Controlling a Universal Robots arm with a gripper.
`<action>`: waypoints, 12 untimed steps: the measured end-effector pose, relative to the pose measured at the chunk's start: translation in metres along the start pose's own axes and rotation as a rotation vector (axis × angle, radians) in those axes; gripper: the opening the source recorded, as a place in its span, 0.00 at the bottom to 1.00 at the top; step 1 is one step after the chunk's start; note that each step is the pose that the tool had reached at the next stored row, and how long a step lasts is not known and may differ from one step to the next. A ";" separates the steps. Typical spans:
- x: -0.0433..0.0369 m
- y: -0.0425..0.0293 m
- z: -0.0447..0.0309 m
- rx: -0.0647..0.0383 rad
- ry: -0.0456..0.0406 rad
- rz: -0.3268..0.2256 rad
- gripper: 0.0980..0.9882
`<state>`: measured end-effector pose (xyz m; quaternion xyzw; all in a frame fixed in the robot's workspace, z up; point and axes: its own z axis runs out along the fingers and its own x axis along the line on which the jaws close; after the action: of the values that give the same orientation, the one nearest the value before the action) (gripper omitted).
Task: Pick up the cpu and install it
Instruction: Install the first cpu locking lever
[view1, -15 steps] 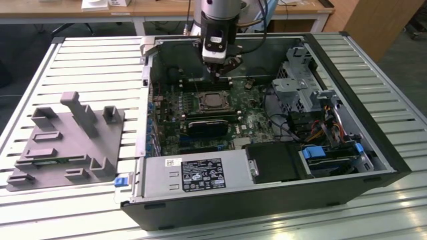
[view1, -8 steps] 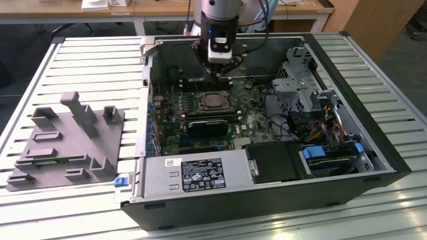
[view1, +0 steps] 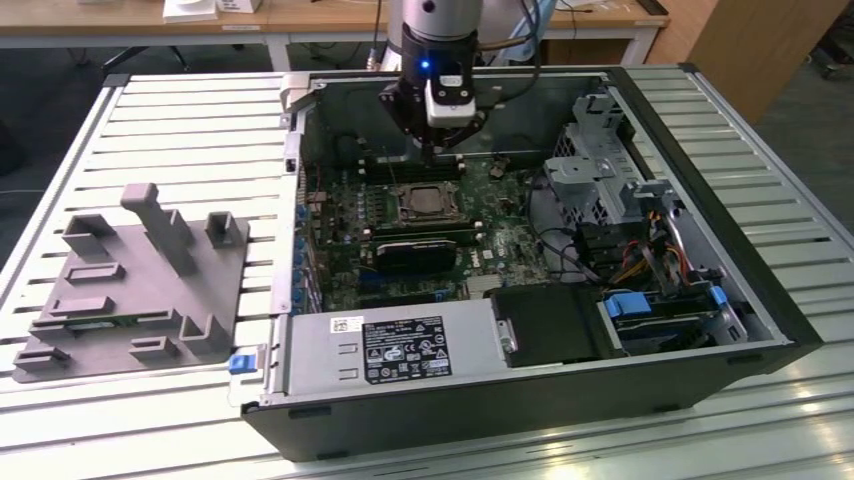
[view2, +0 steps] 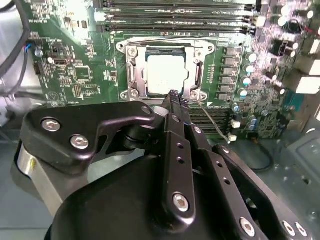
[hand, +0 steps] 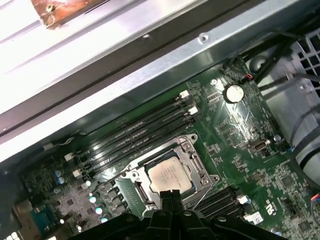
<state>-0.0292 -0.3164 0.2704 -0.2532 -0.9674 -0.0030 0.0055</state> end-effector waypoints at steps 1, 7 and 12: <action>0.0000 0.0000 0.0000 0.000 0.0000 -0.016 0.01; 0.0000 0.0000 0.0001 0.002 0.0003 -0.124 0.01; 0.0000 0.0000 0.0002 0.003 0.0006 -0.214 0.01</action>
<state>-0.0292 -0.3164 0.2701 -0.1484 -0.9889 -0.0023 0.0057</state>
